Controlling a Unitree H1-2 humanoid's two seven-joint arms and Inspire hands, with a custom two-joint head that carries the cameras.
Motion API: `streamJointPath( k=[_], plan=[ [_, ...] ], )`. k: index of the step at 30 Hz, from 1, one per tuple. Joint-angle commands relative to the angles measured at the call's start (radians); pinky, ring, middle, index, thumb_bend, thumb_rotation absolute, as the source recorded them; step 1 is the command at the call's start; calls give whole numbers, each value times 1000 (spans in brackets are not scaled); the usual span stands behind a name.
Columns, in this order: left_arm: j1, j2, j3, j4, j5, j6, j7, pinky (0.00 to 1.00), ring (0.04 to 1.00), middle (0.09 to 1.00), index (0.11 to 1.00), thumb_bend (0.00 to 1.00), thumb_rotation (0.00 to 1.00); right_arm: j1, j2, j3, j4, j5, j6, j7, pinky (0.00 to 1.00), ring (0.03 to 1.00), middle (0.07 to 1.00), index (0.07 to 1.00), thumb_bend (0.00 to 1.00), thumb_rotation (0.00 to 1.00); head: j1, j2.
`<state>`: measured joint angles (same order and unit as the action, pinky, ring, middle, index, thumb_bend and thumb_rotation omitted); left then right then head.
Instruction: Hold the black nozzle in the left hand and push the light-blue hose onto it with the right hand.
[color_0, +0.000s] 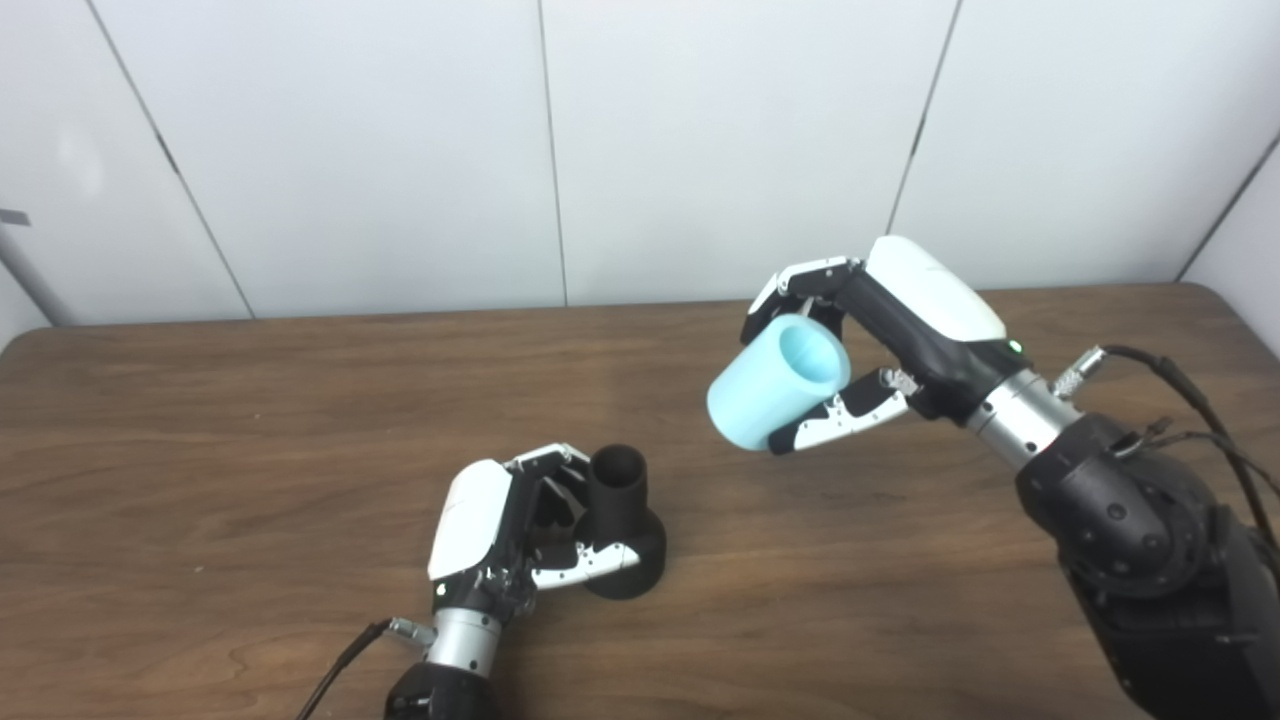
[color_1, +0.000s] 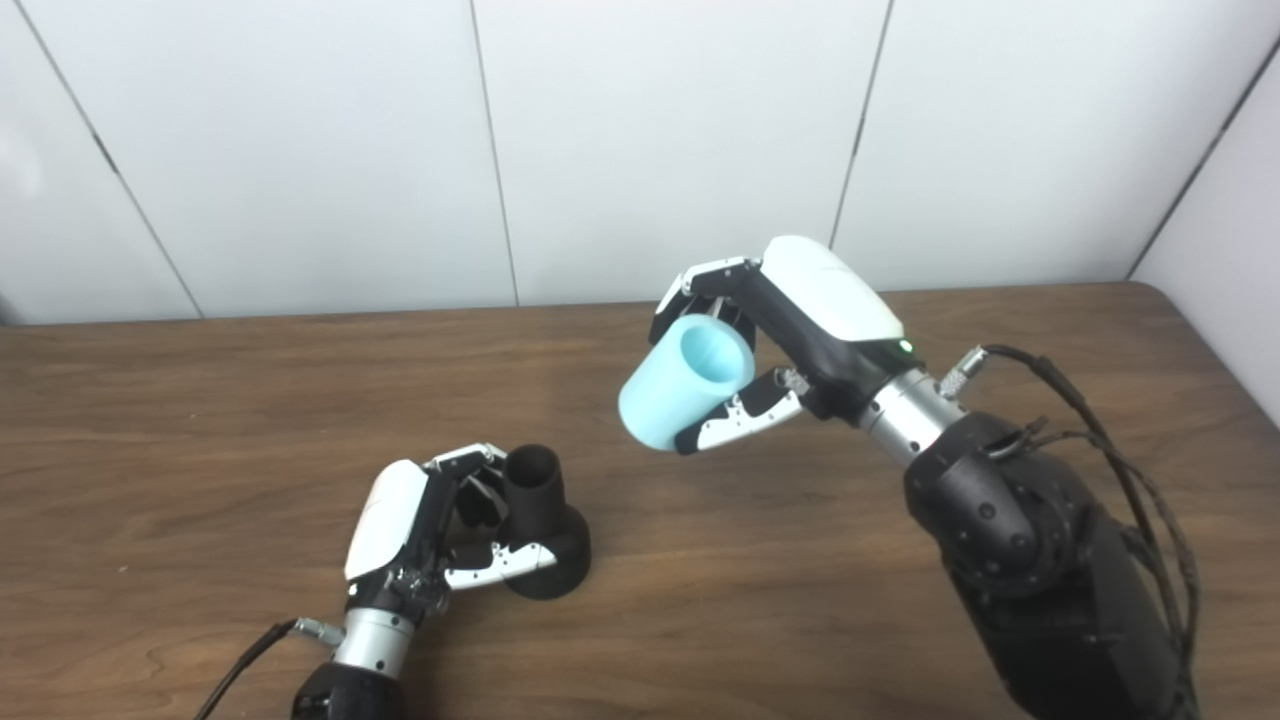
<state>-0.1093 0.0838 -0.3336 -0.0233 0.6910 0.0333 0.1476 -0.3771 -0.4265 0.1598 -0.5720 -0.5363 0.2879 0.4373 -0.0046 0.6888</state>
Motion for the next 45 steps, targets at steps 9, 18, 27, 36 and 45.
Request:
streamJointPath(
  k=[9,18,27,36,45],
  plan=[
    [22,-14,-17,29,37,44,-25,360,361,436,503,497,0,-8,51,11,-39,-10,-36,-18,311,387,506,534,493,0,22,3],
    [18,-21,-22,36,41,47,-24,350,356,433,510,496,0,14,79,22,-17,-1,-61,-26,332,393,509,512,497,0,39,7],
    [11,-28,-26,41,51,56,-22,350,373,441,528,497,0,39,93,28,18,3,-112,-40,335,398,512,500,498,0,51,9],
    [5,-43,-31,54,54,53,-16,336,382,431,526,497,0,47,104,29,38,22,-142,-47,332,398,512,499,497,0,61,11],
    [-2,-48,-40,68,59,52,-14,329,375,431,527,496,0,38,119,35,57,28,-165,-63,318,403,512,510,496,0,66,8]
  ],
)
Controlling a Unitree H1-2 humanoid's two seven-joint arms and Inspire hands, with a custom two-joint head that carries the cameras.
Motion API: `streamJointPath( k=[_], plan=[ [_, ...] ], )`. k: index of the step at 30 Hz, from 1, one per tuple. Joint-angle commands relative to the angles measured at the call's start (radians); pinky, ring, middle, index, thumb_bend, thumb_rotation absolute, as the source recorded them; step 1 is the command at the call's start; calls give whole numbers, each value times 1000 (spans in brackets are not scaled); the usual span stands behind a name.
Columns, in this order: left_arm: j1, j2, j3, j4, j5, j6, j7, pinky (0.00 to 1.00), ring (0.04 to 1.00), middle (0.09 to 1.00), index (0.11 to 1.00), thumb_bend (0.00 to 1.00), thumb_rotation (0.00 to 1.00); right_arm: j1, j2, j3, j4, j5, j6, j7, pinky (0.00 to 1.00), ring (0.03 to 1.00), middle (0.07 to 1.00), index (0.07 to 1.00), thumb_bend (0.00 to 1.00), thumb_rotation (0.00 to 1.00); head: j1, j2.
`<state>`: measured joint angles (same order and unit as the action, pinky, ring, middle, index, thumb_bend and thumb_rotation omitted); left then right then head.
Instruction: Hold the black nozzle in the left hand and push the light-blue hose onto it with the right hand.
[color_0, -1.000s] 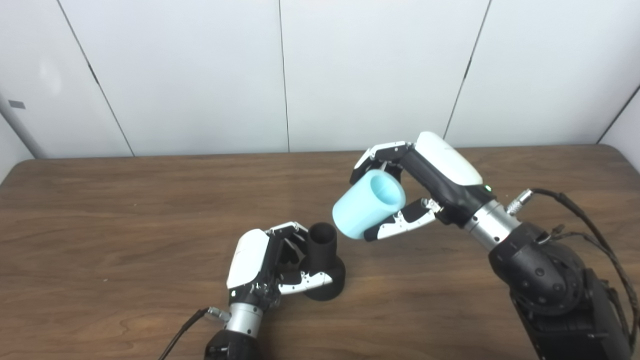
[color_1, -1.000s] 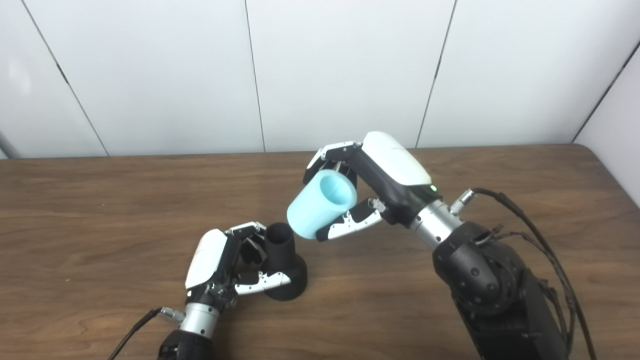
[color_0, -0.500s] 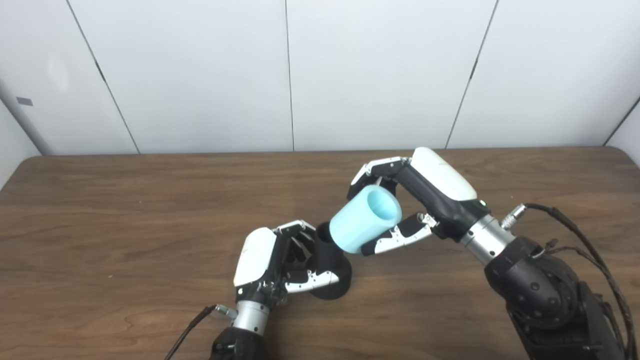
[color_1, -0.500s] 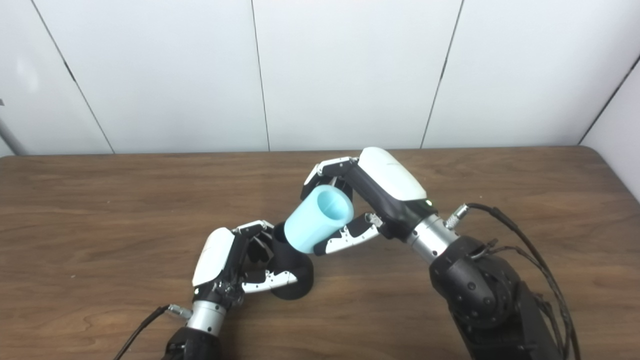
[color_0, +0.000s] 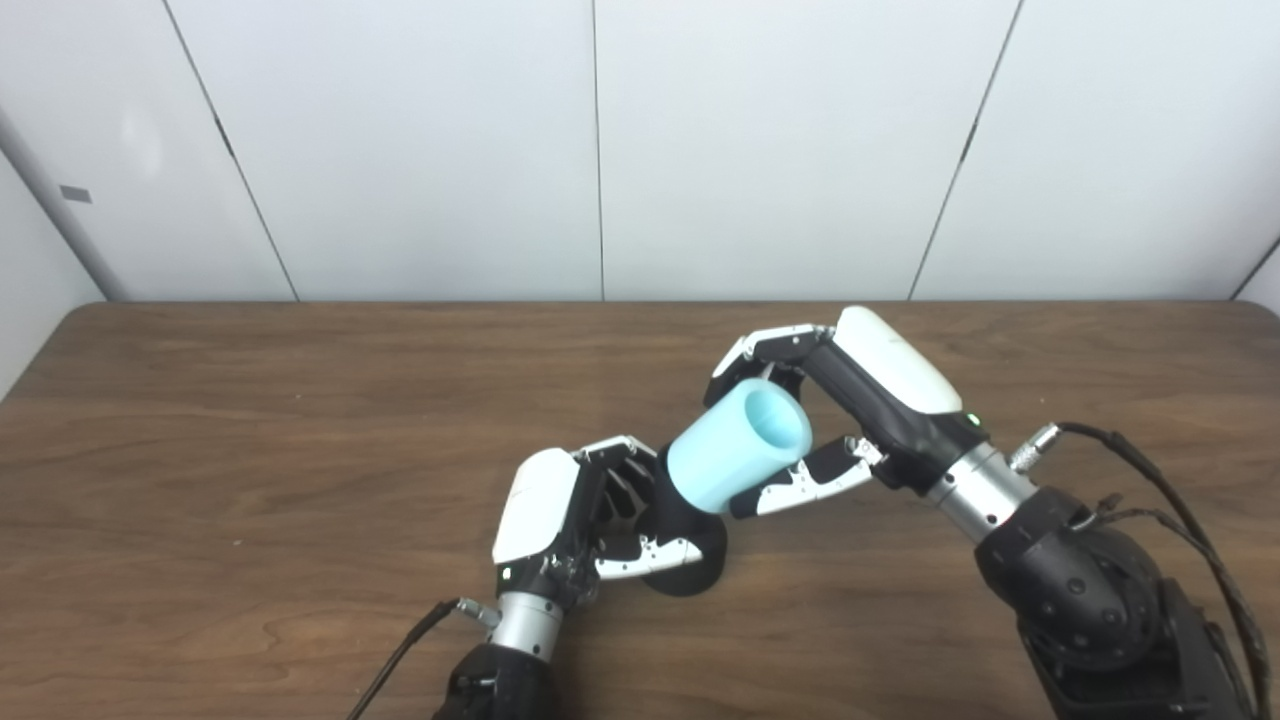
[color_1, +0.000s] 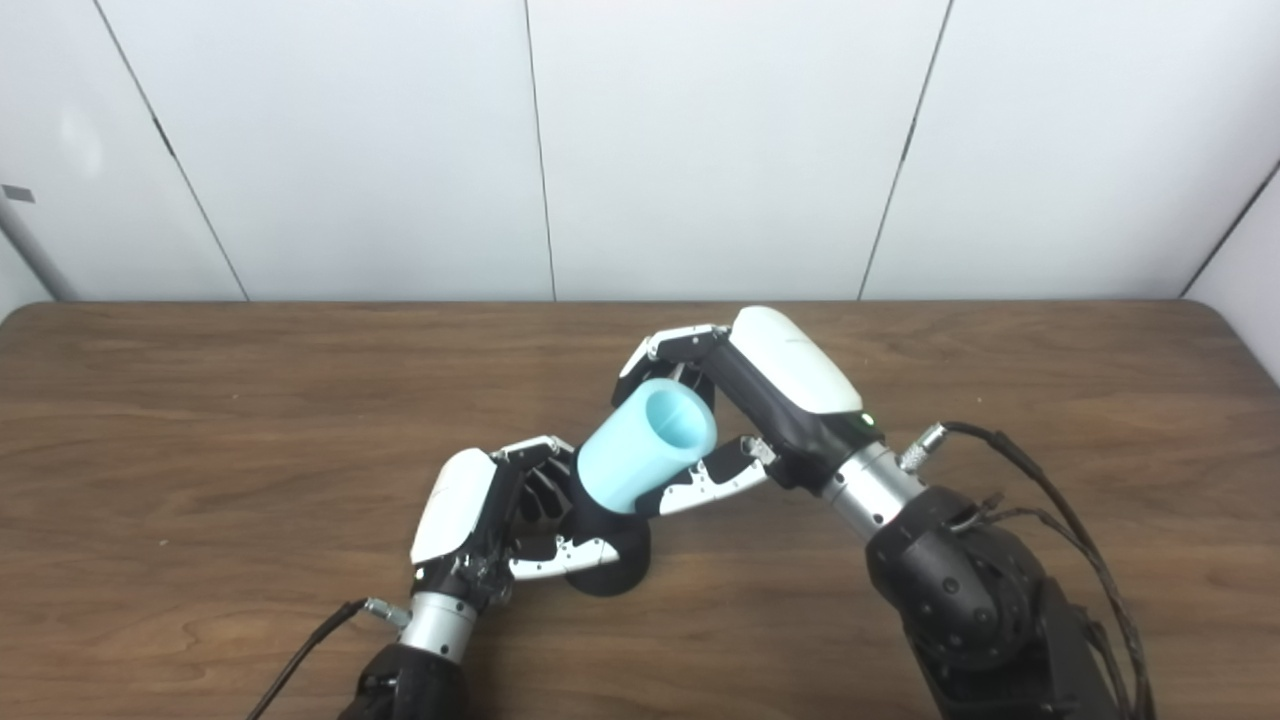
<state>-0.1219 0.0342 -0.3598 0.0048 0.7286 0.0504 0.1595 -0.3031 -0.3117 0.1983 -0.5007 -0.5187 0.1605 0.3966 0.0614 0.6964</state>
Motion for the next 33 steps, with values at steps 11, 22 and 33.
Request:
streamJointPath(
  k=[11,22,33],
  plan=[
    [8,1,-32,48,35,38,-17,334,384,429,525,497,0,-50,10,-12,-12,2,-50,-33,310,405,519,511,495,0,8,2],
    [10,2,-46,29,41,64,-37,343,380,430,525,497,0,-57,3,-11,20,9,-72,-35,309,406,519,514,495,0,3,3],
    [13,3,-63,10,51,75,-36,352,377,431,523,497,0,-72,-14,9,42,-19,-78,2,311,397,510,520,494,0,3,14]
  ],
)
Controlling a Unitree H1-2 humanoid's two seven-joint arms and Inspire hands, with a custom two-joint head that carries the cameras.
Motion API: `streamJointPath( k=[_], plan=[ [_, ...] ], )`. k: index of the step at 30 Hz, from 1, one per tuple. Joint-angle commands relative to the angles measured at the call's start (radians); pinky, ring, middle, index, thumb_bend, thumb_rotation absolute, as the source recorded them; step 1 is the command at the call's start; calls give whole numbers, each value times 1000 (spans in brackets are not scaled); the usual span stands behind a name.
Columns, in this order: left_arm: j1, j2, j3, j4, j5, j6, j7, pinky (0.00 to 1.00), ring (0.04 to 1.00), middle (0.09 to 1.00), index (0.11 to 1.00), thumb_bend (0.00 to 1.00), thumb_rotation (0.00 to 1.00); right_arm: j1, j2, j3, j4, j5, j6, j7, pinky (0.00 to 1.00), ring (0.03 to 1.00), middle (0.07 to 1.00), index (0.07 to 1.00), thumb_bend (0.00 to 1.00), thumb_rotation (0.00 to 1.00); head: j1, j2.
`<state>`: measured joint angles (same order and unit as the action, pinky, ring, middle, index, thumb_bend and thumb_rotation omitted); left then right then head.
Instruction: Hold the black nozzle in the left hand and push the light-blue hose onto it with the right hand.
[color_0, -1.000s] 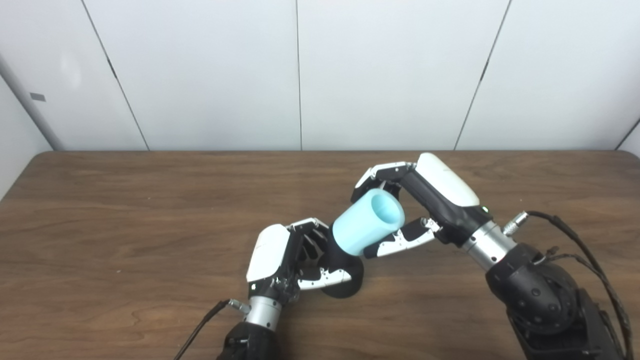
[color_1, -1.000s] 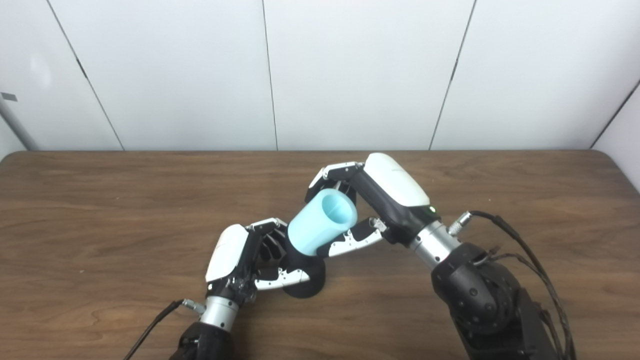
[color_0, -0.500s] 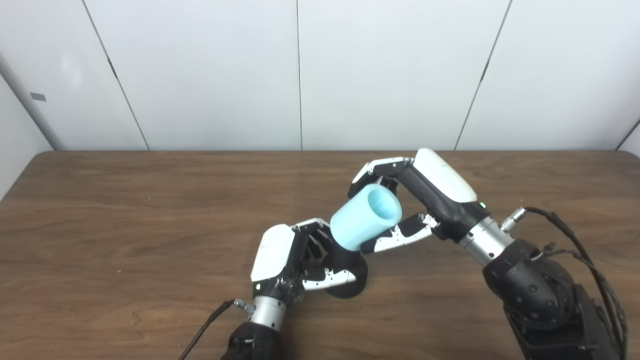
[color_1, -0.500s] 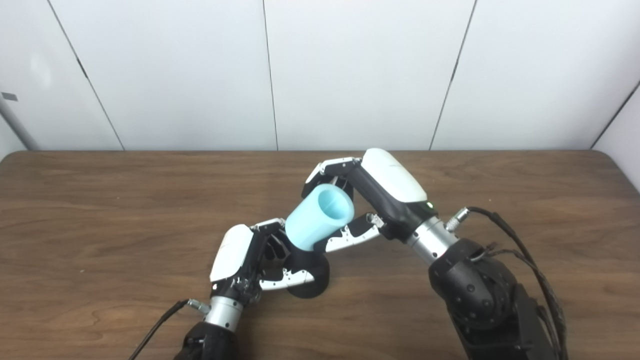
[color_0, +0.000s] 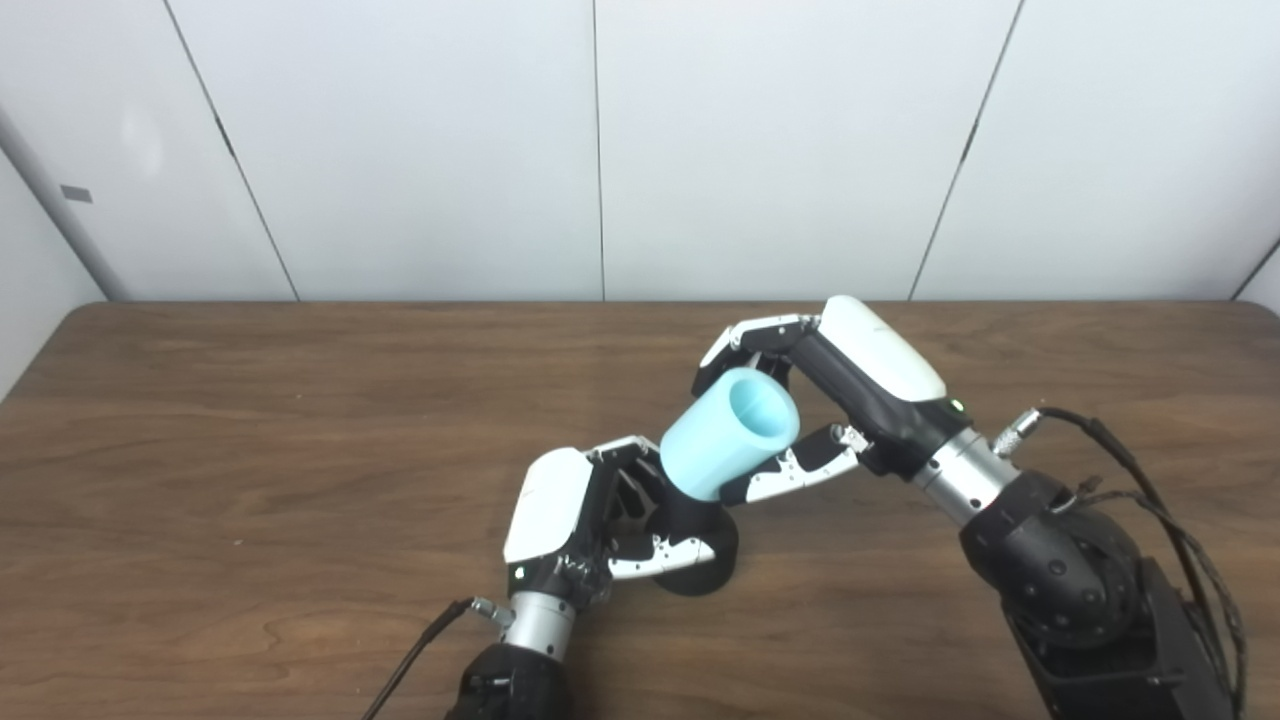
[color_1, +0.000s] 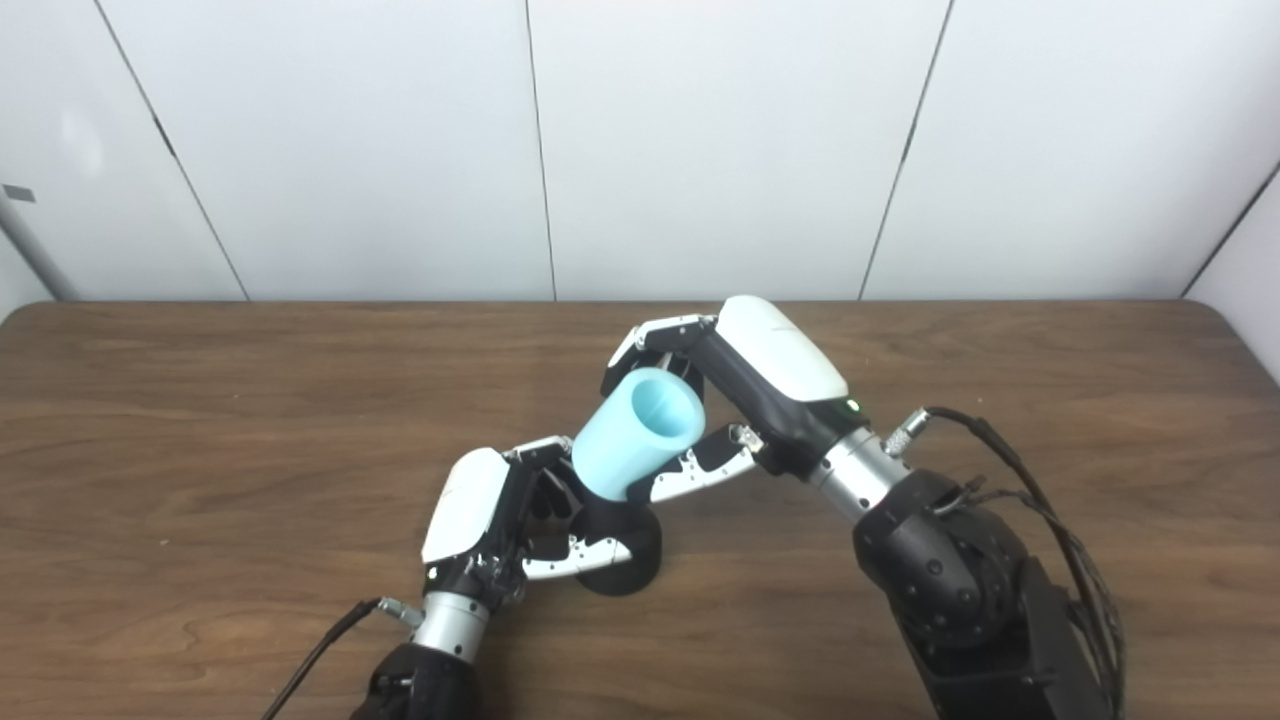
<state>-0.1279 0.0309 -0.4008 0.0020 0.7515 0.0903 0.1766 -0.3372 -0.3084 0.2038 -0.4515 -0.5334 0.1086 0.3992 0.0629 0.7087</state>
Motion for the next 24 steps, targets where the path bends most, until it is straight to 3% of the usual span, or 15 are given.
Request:
streamJointPath(
  k=[1,7,16,24],
  plan=[
    [19,7,-23,12,30,36,-52,352,378,432,525,497,0,-39,-20,6,-5,-7,-28,3,313,395,508,520,495,0,1,1],
    [22,10,-30,2,37,53,-63,346,379,431,525,497,0,-77,-45,40,15,7,-28,52,327,390,506,513,496,0,4,5],
    [29,9,-35,-9,39,71,-86,373,381,433,517,498,0,-147,-45,61,-11,-16,75,146,326,388,501,514,496,0,4,12],
    [29,11,-45,-15,44,88,-89,383,388,428,510,499,0,-206,-85,84,3,-10,136,246,348,391,504,516,497,0,4,13]
  ],
)
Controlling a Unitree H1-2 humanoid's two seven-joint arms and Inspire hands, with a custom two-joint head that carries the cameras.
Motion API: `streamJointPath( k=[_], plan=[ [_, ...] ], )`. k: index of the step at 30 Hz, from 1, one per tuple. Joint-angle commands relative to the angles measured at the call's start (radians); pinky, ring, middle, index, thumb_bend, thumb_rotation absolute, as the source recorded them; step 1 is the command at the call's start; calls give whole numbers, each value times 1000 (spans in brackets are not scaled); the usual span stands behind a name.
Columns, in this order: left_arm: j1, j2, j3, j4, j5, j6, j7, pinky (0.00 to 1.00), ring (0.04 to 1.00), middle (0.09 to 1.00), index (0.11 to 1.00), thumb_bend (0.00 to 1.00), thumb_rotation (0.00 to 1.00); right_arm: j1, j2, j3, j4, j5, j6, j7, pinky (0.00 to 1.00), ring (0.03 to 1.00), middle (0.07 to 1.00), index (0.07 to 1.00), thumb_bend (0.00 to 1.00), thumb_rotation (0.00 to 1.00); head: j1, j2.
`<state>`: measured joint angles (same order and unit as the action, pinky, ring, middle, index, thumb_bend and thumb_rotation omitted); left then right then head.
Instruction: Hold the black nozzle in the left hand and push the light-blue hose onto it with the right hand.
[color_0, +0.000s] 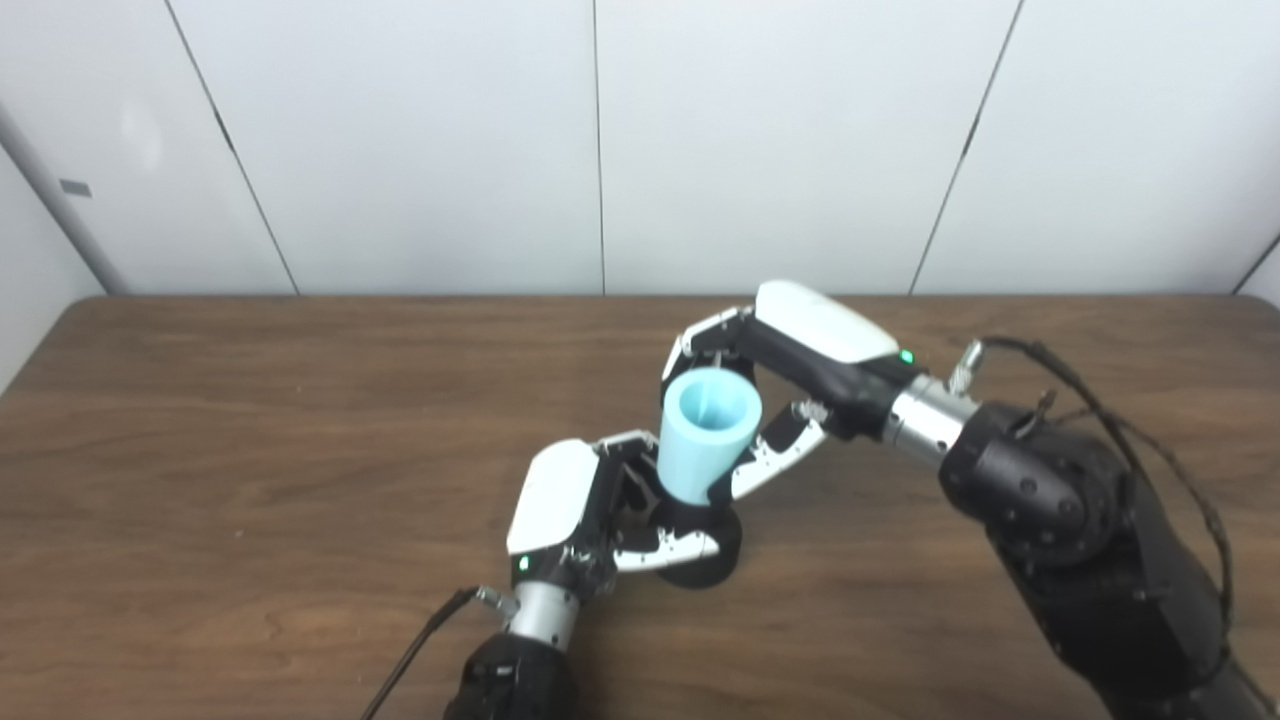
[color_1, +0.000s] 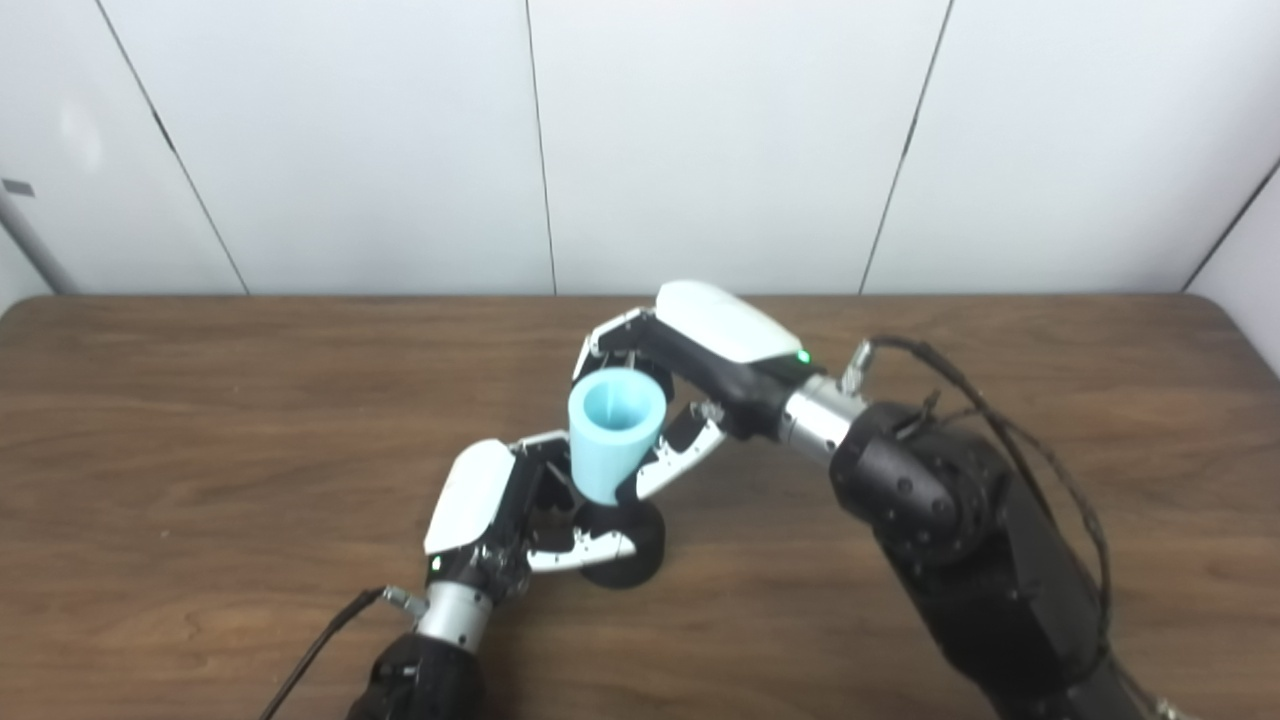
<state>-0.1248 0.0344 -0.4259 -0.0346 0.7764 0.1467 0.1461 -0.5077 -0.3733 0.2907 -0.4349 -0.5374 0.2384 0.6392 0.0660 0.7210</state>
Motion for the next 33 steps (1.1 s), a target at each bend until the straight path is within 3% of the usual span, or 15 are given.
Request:
streamJointPath(
  k=[1,14,17,18,19,21,26,30,33],
  plan=[
    [26,8,-22,21,19,32,-59,381,391,431,516,499,0,-38,-25,-1,-10,-6,6,12,350,392,504,515,497,0,1,1],
    [27,11,-23,15,19,34,-60,374,392,428,518,498,0,0,-58,8,-19,3,27,40,360,403,517,553,495,0,-1,8],
    [27,12,-24,17,16,30,-59,367,390,428,522,498,0,13,-57,5,-24,3,25,32,422,403,515,539,512,0,-1,8],
    [27,13,-24,15,16,33,-64,370,390,430,522,498,0,17,-56,5,-27,1,24,29,446,481,568,517,517,65,-4,8],
    [27,13,-24,14,16,36,-67,361,389,429,523,498,0,19,-55,5,-29,-1,23,27,465,527,600,583,698,49,-4,8],
    [27,14,-24,11,17,40,-71,352,387,429,524,498,0,21,-55,6,-31,-6,15,23,487,569,629,642,853,42,-4,8],
    [27,14,-22,9,19,38,-82,347,385,428,523,497,0,18,-59,7,-37,-18,7,23,566,651,705,721,949,135,-4,8],
    [27,17,-21,10,20,37,-85,337,383,428,522,497,0,13,-51,6,-41,-27,19,22,537,622,698,753,959,172,-11,8],
    [28,17,-21,8,19,37,-87,337,382,429,522,497,0,10,-49,2,-42,-26,20,22,601,674,731,765,970,187,-11,8]
  ],
)
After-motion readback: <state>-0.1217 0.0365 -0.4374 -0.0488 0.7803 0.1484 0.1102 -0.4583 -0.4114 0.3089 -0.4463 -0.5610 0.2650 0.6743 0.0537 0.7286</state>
